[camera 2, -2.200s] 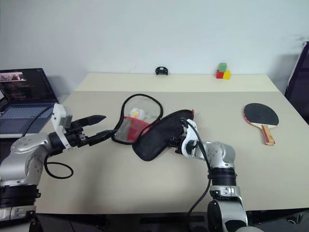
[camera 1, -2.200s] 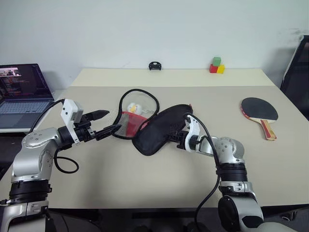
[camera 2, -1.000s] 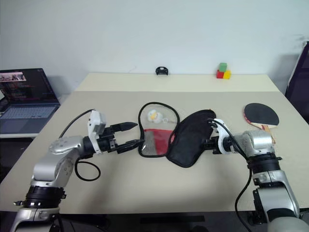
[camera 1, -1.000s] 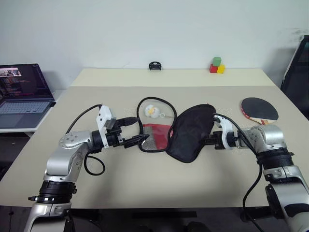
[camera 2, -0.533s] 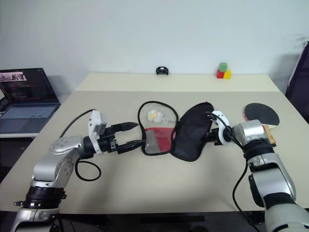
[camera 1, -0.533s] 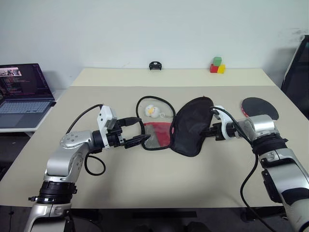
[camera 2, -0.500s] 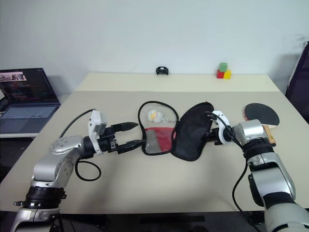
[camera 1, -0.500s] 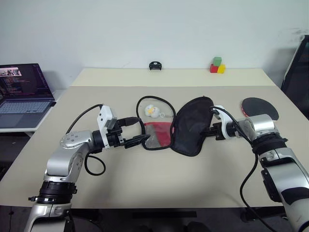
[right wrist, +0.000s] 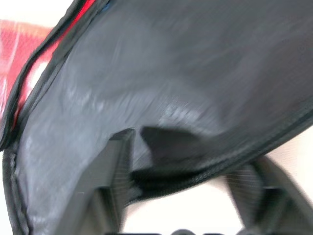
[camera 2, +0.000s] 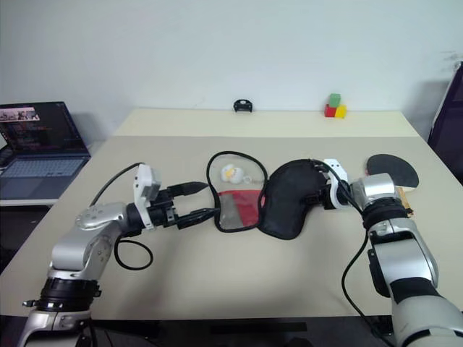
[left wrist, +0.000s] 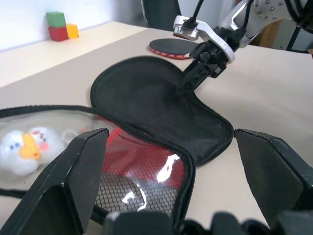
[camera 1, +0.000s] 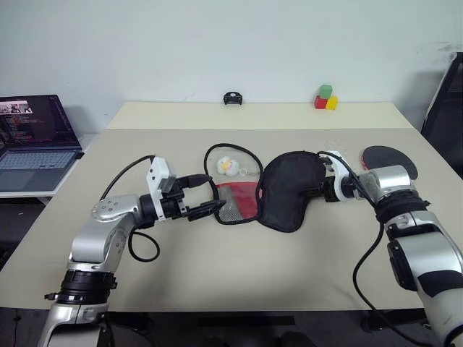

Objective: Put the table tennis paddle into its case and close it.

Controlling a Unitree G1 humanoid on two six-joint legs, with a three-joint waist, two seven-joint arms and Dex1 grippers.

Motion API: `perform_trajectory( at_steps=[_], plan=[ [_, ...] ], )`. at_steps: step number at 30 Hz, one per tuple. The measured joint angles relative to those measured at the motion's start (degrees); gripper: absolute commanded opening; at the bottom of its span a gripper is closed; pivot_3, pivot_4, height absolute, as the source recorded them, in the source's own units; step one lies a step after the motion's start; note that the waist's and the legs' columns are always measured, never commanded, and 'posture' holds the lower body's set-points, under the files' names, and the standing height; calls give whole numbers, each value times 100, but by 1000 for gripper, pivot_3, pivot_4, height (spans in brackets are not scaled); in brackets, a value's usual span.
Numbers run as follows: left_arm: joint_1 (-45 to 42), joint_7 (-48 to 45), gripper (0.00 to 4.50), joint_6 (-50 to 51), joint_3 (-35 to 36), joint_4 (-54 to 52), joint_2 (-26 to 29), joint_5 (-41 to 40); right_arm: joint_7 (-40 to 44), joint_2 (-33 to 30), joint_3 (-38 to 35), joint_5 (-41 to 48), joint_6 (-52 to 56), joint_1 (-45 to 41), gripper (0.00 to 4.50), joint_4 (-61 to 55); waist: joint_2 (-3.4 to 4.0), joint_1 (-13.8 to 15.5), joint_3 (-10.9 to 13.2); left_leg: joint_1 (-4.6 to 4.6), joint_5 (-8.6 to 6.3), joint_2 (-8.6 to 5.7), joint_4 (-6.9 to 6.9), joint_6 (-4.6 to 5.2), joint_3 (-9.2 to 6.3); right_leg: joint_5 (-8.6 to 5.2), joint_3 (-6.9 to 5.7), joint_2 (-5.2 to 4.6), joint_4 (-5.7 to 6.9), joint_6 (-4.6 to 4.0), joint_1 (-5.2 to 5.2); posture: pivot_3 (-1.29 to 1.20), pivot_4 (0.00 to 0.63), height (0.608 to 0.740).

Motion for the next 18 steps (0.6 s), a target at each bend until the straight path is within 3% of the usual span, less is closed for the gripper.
perform_trajectory(
  at_steps=[5, 12, 18],
  plan=[
    [-23, -2, 4500, 0, -15, 2, -30, 1, 2, -138, -265, 26, 238, 19, 3758, -100, 0, 1, 0, -2, 0, 0, -1, -1, 0, 0, 0, 0, -1, 0, 0, 0, 150, 740],
    [-12, 6, 4500, -9, -23, 1, -77, 0, -357, -92, -909, 529, 1528, 1320, 3758, -2253, -4, 4, -3, -5, 0, 3, -1, 1, -4, 0, -4, 1, -1, 0, 1, 0, 150, 740],
    [7, 14, 4500, -10, -21, 5, -88, 1, -1121, 443, -1669, 921, 2384, 2272, 3758, -4072, -4, 0, -3, -1, -10, 3, 1, 17, -4, 0, -2, 1, 5, 0, 1, 0, 150, 740]
  ],
)
